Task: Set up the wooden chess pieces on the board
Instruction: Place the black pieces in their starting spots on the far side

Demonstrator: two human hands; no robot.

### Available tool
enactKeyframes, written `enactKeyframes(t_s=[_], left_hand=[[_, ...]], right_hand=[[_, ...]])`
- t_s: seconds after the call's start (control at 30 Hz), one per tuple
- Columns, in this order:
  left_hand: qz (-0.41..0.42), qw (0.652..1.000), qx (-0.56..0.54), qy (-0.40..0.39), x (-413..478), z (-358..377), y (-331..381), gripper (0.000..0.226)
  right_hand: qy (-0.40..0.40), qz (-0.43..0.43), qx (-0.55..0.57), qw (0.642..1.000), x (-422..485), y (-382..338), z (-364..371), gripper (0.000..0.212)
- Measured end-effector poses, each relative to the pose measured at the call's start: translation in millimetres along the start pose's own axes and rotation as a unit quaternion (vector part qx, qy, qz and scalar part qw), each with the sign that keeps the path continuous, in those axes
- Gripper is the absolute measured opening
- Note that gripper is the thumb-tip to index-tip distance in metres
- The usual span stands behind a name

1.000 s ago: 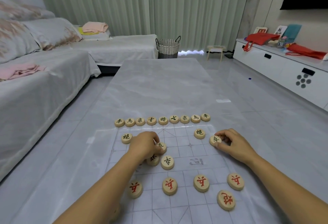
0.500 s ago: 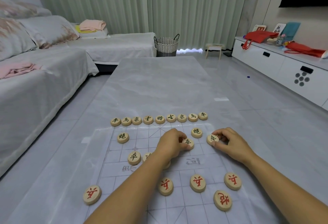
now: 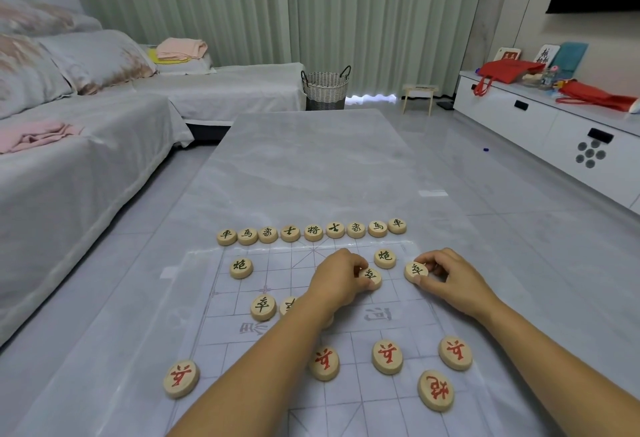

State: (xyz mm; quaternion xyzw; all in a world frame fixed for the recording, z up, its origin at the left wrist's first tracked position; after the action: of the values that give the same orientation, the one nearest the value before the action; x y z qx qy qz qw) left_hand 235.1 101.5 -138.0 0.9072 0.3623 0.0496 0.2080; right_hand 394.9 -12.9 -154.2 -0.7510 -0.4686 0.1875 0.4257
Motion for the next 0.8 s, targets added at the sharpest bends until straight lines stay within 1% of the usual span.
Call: enactKeyframes(t_s=[0.07,0.13,0.2,0.27,0.37,0.43,0.5,0.6,0.63,0.67,0.73,0.77,0.8], left_hand=[[0.002,1.000,-0.011,0.000,-2,-3,-3,0.048],[-0.002,0.999,-0.035,0.017,-7,-15,-14,0.048],[-0.013,0.998,-0.042,0.040,-14,-33,-36,0.042],[-0.029,0.998,-0.028,0.055,-24,-49,-66,0.033],[-0.050,0.997,-0.005,0.054,-46,-64,-104,0.029],[-0.042,0.998,-0.005,0.039,-62,-64,-116,0.034],[-0.018,1.000,-0.002,0.006,-76,-55,-118,0.045],[-0.008,0.999,0.045,-0.003,-84,-41,-115,0.061],[-0.010,0.999,0.046,-0.005,-84,-37,-112,0.064],[-0.007,0.999,0.049,-0.008,-83,-33,-108,0.065],[0.020,0.993,0.115,-0.003,-80,-29,-95,0.057],[0.033,0.989,0.147,0.010,-79,-29,-91,0.052],[0.039,0.986,0.158,0.022,-79,-30,-90,0.048]], right_hand=[[0.001,0.000,0.002,1.000,0,0,0,0.021],[0.000,0.001,0.000,1.000,0,-1,0,0.021],[-0.001,0.004,-0.002,1.000,0,-1,0,0.022],[0.000,0.007,-0.002,1.000,0,-2,0,0.024],[0.003,0.015,0.014,1.000,0,-2,-1,0.025],[0.007,0.027,0.047,0.999,-1,-2,-1,0.025],[0.011,0.039,0.081,0.996,-3,-1,-2,0.024],[0.005,0.059,0.097,0.994,-5,-4,-3,0.024],[0.011,0.055,0.080,0.995,-6,-8,-4,0.024],[0.028,0.045,0.039,0.998,-6,-13,-7,0.025],[0.067,0.003,-0.039,0.997,-11,-35,-9,0.025],[0.071,-0.025,-0.045,0.996,-15,-51,-4,0.023],[0.056,-0.052,-0.038,0.996,-19,-69,5,0.020]])
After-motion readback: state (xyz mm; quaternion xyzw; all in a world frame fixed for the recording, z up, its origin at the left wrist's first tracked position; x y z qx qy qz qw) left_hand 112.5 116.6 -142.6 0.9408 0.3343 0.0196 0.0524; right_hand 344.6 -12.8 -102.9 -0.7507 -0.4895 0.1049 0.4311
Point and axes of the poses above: each hand's wrist, its own x-axis towards the middle knuckle, its own z-axis out of the palm, y = z × x, the point moved 8 cm from there along x, towards the middle knuckle, and after that the axes turned 13 degrees about x, right-handed, at the moved point
